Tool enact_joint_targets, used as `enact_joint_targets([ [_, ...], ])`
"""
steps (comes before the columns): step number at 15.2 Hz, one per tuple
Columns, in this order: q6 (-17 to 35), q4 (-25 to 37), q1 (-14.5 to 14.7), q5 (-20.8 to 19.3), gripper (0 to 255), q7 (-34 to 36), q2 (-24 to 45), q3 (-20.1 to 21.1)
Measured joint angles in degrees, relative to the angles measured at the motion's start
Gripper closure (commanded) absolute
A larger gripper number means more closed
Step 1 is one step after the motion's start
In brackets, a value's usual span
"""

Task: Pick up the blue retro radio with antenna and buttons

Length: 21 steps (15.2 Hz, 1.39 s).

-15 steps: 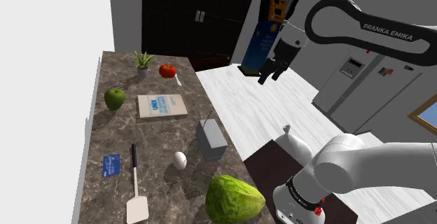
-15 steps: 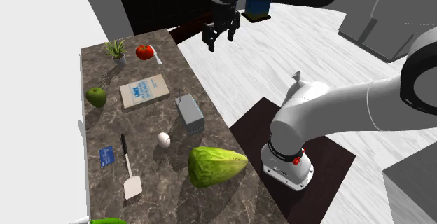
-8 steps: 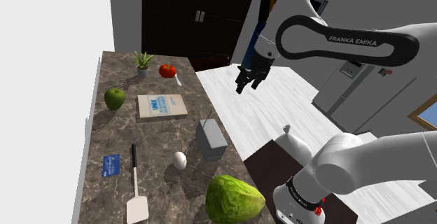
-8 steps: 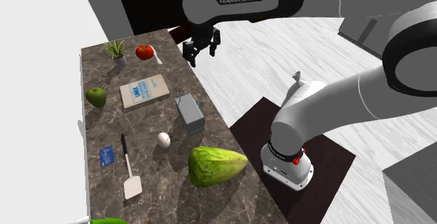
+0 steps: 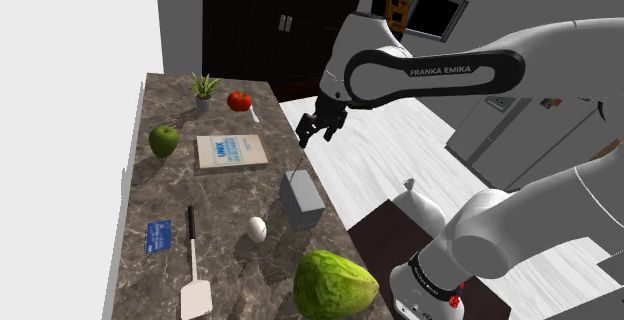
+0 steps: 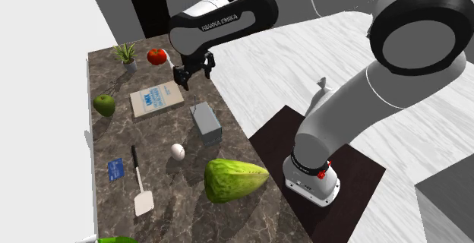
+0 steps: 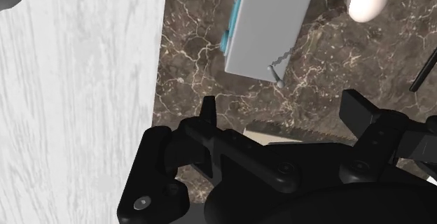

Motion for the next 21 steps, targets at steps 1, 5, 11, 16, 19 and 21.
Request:
enact_joint_targets([
  [1,0.76,0.32,0.22,0.05,0,0.81,1.10,0.58],
  [5,4.43,-0.78,0.35,-0.08,0,1.69,3.73,1.31],
  [11,8.25,-2.73,0.41,-0.25,255,2.13,5.60,1.75],
  [16,8.39,-2.71,0.40,-0.29,255,2.14,5.73,1.76],
  [19,8.40,-2.70,0.40,-0.29,255,2.15,5.74,1.76],
  [21,8.00,-2.58,0.37,-0.25,255,2.04,5.52,1.69],
])
